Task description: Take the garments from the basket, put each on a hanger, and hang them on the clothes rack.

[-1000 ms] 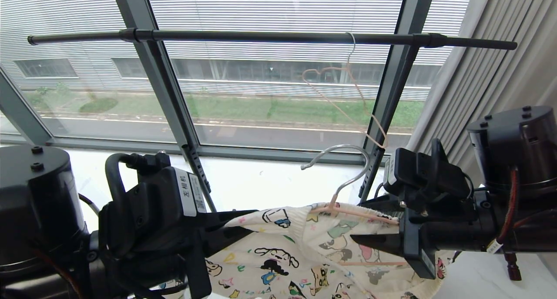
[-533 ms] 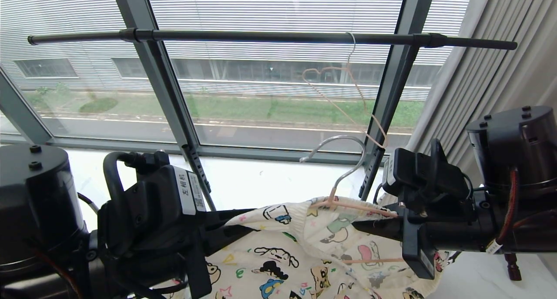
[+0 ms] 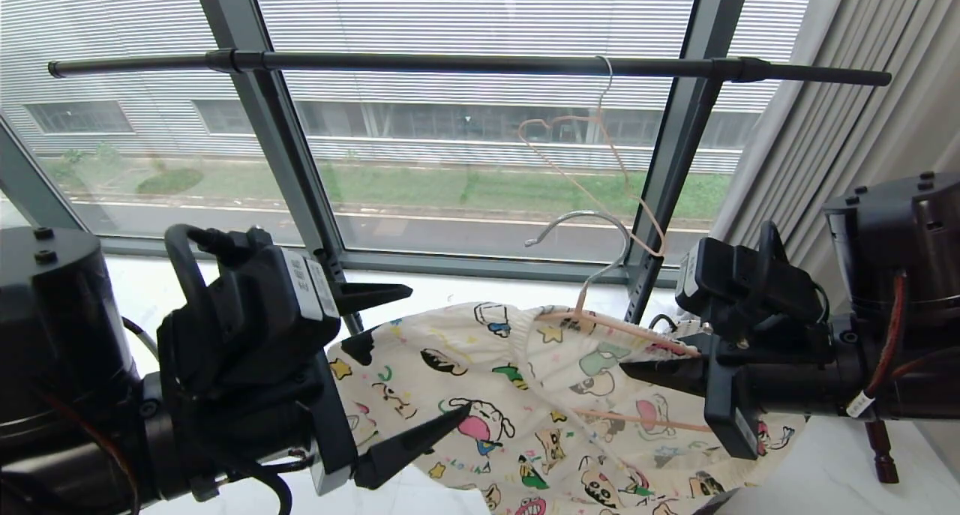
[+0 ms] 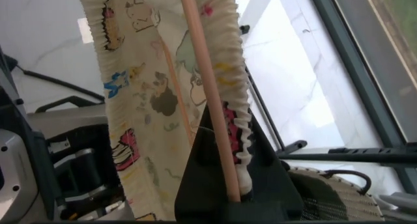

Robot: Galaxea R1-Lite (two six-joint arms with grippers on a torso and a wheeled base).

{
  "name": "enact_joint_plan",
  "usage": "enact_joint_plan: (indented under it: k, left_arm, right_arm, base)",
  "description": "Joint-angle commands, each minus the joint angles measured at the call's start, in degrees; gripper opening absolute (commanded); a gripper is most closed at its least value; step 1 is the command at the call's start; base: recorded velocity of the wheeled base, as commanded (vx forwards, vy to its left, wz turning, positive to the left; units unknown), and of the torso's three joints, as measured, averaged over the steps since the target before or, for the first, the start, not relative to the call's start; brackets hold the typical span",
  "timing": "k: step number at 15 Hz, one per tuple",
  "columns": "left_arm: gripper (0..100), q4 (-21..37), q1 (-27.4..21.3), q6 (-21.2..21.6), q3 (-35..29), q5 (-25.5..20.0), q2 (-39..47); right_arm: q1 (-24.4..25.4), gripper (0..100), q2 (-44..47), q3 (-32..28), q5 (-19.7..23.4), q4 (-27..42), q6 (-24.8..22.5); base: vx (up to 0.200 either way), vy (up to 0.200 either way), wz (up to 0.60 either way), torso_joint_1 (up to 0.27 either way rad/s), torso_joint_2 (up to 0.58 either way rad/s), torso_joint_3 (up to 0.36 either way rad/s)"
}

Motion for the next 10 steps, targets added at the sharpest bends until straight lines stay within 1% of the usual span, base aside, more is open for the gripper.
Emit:
enact_joint_plan:
  k: [1,2,3,4,5,6,7,8,9,10]
  left_arm:
    - [100,-0.69,3.93,-1.93,-1.25,0.14,-0.01]
    - [100,-2.01,6.31,-3.95,-1.25,0.06,-0.01]
    - [100,-2.62,7.45,-7.47,-1.07,0.06,-0.18]
    - [100,-2.80,7.62,-12.39,-1.86,-0.21,-1.33]
    - [100,-2.80,6.83,-17.05,-3.44,-0.38,-1.77]
    - [100,-2.80,3.85,-19.68,-5.11,-0.21,-1.59]
    - [100,-2.80,0.94,-21.18,-6.61,0.32,-0.45]
    - [100,-2.80,-1.16,-21.27,-7.66,1.73,1.49]
    - [100,-2.80,-2.75,-21.18,-8.28,4.89,3.60]
    - [100,-2.80,-3.98,-20.56,-8.89,10.78,7.20]
  right_arm:
    - [-2.05,0,-0.25,0.01,-0.38,0.02,0.02]
    - [-3.10,0,0.10,-0.08,-1.52,-0.07,0.11]
    - [-3.45,0,0.36,-0.26,-2.93,-0.07,1.07]
    - [-3.37,0,1.59,-1.31,-4.86,-0.07,3.27]
    - [-2.58,0,3.26,-3.16,-7.23,-0.07,5.73]
    - [-0.82,0,5.20,-5.71,-9.70,-0.07,8.54]
    - [0.76,0,7.22,-8.61,-11.54,-0.07,11.62]
    - [1.91,0,9.06,-11.24,-12.51,0.02,13.47]
    - [2.17,0,10.21,-13.00,-12.95,0.02,13.82]
    - [2.43,0,11.17,-14.23,-13.21,0.02,13.82]
  base:
    - [0.000,0.000,0.00,0.000,0.00,0.000]
    - [0.000,0.000,0.00,0.000,0.00,0.000]
    - [0.000,0.000,0.00,0.000,0.00,0.000]
    - [0.000,0.000,0.00,0.000,0.00,0.000]
    - [0.000,0.000,0.00,0.000,0.00,0.000]
    - [0.000,0.000,0.00,0.000,0.00,0.000]
    - [0.000,0.000,0.00,0.000,0.00,0.000]
    - [0.000,0.000,0.00,0.000,0.00,0.000]
    - [0.000,0.000,0.00,0.000,0.00,0.000]
    - [0.000,0.000,0.00,0.000,0.00,0.000]
